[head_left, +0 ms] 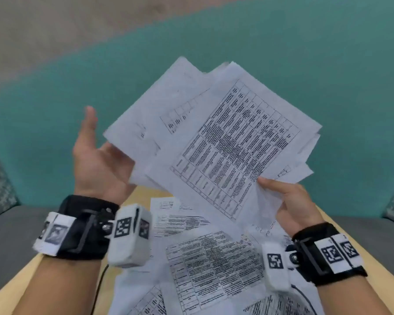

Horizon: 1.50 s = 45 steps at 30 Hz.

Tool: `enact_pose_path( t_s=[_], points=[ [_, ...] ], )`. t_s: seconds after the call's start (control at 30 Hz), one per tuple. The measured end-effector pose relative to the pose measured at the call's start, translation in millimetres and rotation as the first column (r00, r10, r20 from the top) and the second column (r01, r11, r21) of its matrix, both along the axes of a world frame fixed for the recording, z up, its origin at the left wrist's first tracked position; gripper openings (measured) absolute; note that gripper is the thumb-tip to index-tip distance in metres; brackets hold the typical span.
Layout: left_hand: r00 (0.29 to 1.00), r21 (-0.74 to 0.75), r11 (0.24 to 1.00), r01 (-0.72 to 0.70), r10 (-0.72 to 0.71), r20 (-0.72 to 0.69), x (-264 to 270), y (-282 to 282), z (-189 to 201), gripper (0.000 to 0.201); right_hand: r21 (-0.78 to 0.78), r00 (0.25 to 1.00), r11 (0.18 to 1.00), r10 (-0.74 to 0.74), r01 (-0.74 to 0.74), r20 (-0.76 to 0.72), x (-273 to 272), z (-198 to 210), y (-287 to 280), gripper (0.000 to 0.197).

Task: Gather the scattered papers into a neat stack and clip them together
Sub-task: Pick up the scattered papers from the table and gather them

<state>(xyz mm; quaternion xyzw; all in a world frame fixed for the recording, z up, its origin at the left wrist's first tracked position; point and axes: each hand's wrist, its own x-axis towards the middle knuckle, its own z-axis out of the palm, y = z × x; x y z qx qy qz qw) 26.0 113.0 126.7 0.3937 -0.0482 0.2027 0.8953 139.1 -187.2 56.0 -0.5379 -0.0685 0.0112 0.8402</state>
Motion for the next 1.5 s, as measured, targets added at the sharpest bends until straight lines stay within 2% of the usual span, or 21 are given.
enact_pose_path(
  t_s=[0.07, 0.13, 0.2, 0.23, 0.33, 0.43, 0.57, 0.67, 0.77, 0.87, 1.07, 1.2, 1.33, 1.43, 1.5],
  points=[
    [0.997, 0.090, 0.993, 0.078, -0.076, -0.022, -2.1, 15.2, 0.3, 0.075, -0.091, 0.997, 0.996, -0.001, 0.007, 0.072, 0.8, 3.3, -11.8, 0.056],
    [0.988, 0.247, 0.960, 0.133, -0.109, -0.108, 2.9, 25.0, -0.6, 0.057, -0.154, 0.993, 0.988, -0.009, 0.027, 0.117, 1.5, 3.0, -19.2, 0.046],
    [0.971, 0.416, 0.897, 0.149, -0.053, -0.233, 9.9, 26.5, -5.4, 0.042, -0.179, 0.990, 0.982, -0.033, 0.057, 0.138, 2.3, 1.8, -20.7, 0.050],
    [0.962, 0.489, 0.860, 0.149, -0.012, -0.272, 14.1, 24.1, -9.3, 0.040, -0.190, 0.989, 0.980, -0.036, 0.064, 0.144, 2.6, 1.2, -19.9, 0.052],
    [0.957, 0.605, 0.791, 0.093, 0.097, -0.273, 28.9, 13.4, -27.0, 0.037, -0.222, 0.983, 0.970, -0.059, 0.097, 0.171, 5.7, -2.9, -15.5, 0.040],
    [0.937, 0.610, 0.792, -0.010, 0.220, -0.270, 41.8, 11.6, -43.6, 0.023, -0.247, 0.973, 0.959, -0.090, 0.142, 0.211, 9.3, -8.5, -12.0, 0.030],
    [0.940, 0.585, 0.807, -0.073, 0.251, -0.230, 49.6, 8.2, -48.1, 0.029, -0.241, 0.965, 0.952, -0.136, 0.190, 0.224, 15.7, -15.9, -10.4, 0.025],
    [0.939, 0.611, 0.790, -0.054, 0.249, -0.239, 50.5, 4.1, -50.7, 0.029, -0.271, 0.977, 0.947, -0.126, 0.170, 0.171, 18.4, -22.3, -10.4, 0.024],
    [0.922, 0.681, 0.732, -0.014, 0.272, -0.274, 51.6, 1.7, -54.8, 0.026, -0.354, 0.991, 0.929, -0.071, 0.109, 0.117, 21.3, -31.4, -11.7, 0.023],
    [0.911, 0.721, 0.693, -0.016, 0.307, -0.274, 53.2, 2.2, -55.7, 0.026, -0.386, 0.992, 0.915, -0.089, 0.119, 0.095, 23.0, -36.4, -11.1, 0.024],
    [0.914, 0.713, 0.700, -0.029, 0.307, -0.264, 50.9, -0.3, -54.8, 0.024, -0.363, 0.990, 0.923, -0.093, 0.126, 0.105, 18.2, -29.3, -9.4, 0.028],
    [0.900, 0.743, 0.667, -0.063, 0.360, -0.247, 51.3, 0.6, -54.6, 0.033, -0.354, 0.990, 0.927, -0.091, 0.126, 0.112, 14.3, -28.0, -7.0, 0.024],
    [0.906, 0.720, 0.685, -0.110, 0.366, -0.210, 50.5, -0.8, -50.5, 0.047, -0.316, 0.986, 0.937, -0.111, 0.146, 0.128, 10.5, -24.9, -5.5, 0.025],
    [0.898, 0.671, 0.719, -0.180, 0.398, -0.186, 50.8, -2.8, -47.2, 0.054, -0.236, 0.981, 0.955, -0.163, 0.183, 0.102, 11.0, -21.8, -5.1, 0.028],
    [0.862, 0.670, 0.699, -0.251, 0.476, -0.174, 51.9, -4.7, -46.2, 0.063, -0.143, 0.976, 0.966, -0.211, 0.216, 0.047, 13.8, -20.2, -5.7, 0.033]
  ],
)
